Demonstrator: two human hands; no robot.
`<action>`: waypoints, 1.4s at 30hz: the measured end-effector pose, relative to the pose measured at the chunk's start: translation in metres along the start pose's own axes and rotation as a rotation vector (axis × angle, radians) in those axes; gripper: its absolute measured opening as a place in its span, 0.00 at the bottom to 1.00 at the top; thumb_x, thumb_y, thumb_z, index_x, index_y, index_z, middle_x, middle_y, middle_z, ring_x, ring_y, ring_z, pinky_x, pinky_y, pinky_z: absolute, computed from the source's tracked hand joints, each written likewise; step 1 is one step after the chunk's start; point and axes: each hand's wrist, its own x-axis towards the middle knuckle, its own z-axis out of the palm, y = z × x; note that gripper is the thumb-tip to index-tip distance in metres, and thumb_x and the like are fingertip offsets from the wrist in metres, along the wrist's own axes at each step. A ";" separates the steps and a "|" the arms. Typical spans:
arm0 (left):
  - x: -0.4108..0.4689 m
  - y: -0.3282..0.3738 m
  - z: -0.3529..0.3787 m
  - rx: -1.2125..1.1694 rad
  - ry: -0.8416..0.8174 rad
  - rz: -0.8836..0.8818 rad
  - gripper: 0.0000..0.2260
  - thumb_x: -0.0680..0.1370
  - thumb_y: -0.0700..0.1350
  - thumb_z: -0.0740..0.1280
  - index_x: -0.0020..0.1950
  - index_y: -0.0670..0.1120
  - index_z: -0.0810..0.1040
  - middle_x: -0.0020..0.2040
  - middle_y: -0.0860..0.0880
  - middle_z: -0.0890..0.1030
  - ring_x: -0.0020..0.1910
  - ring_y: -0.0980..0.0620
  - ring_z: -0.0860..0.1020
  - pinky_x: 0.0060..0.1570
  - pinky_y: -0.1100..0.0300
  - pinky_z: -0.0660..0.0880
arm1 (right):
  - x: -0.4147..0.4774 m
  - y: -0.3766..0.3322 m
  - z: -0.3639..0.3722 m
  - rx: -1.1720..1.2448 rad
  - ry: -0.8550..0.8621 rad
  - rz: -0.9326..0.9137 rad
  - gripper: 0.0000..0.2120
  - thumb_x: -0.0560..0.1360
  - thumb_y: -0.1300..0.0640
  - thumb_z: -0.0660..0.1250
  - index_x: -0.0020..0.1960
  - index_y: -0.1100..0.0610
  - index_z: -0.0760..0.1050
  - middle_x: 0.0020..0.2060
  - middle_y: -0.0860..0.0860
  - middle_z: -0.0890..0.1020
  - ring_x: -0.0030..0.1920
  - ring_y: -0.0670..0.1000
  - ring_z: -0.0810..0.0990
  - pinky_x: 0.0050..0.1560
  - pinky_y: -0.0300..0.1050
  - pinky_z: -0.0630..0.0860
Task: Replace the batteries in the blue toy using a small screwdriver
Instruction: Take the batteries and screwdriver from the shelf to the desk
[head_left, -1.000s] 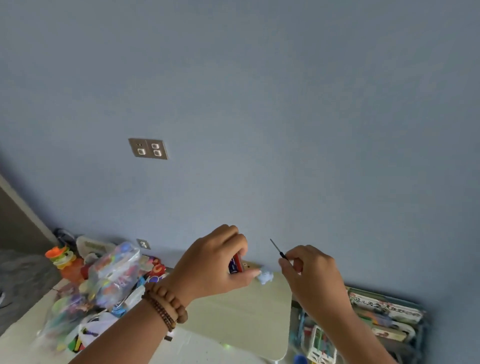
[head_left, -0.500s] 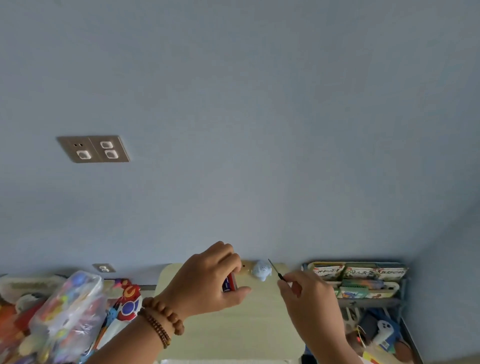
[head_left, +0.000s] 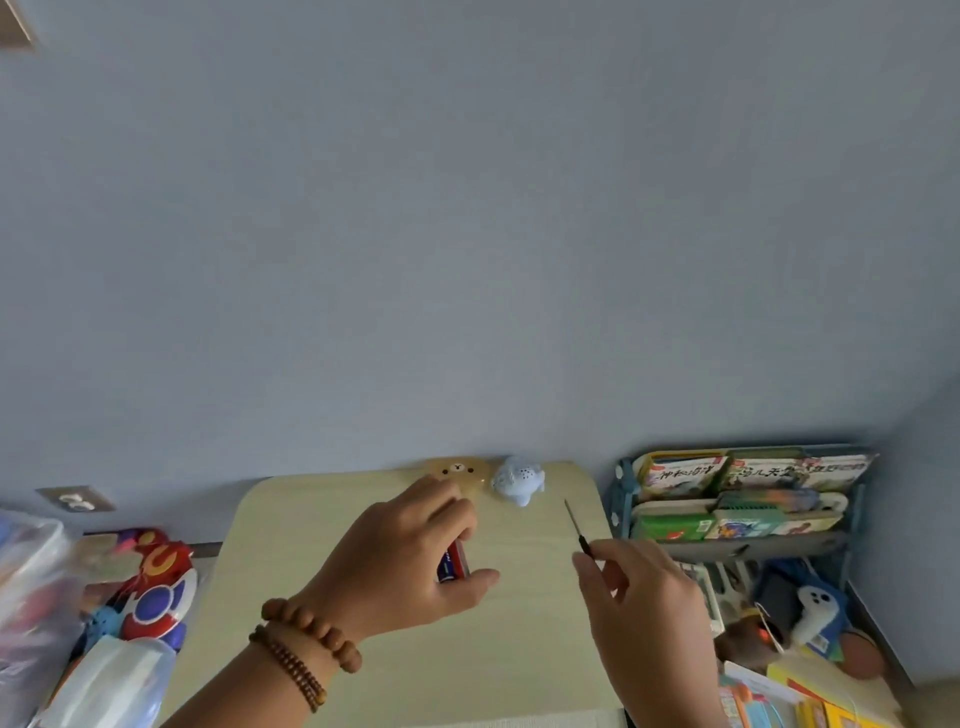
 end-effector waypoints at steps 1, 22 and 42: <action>-0.010 -0.010 0.032 -0.001 0.000 -0.006 0.18 0.70 0.62 0.72 0.40 0.47 0.75 0.40 0.52 0.74 0.36 0.54 0.72 0.25 0.59 0.74 | -0.005 0.019 0.027 0.001 0.005 0.005 0.05 0.69 0.57 0.78 0.39 0.50 0.83 0.31 0.44 0.77 0.27 0.43 0.75 0.28 0.41 0.74; -0.095 -0.089 0.310 0.090 -0.082 -0.047 0.20 0.72 0.66 0.68 0.41 0.50 0.71 0.40 0.55 0.72 0.38 0.55 0.72 0.25 0.58 0.74 | -0.031 0.194 0.260 -0.161 -0.025 0.011 0.07 0.66 0.54 0.81 0.38 0.47 0.82 0.33 0.46 0.80 0.31 0.53 0.81 0.26 0.43 0.72; -0.103 -0.107 0.324 -0.013 -0.225 -0.003 0.22 0.71 0.68 0.70 0.46 0.49 0.77 0.46 0.52 0.75 0.44 0.53 0.74 0.27 0.58 0.74 | -0.020 0.204 0.278 -0.193 0.060 -0.147 0.09 0.69 0.47 0.65 0.37 0.49 0.81 0.30 0.47 0.81 0.30 0.53 0.82 0.25 0.39 0.74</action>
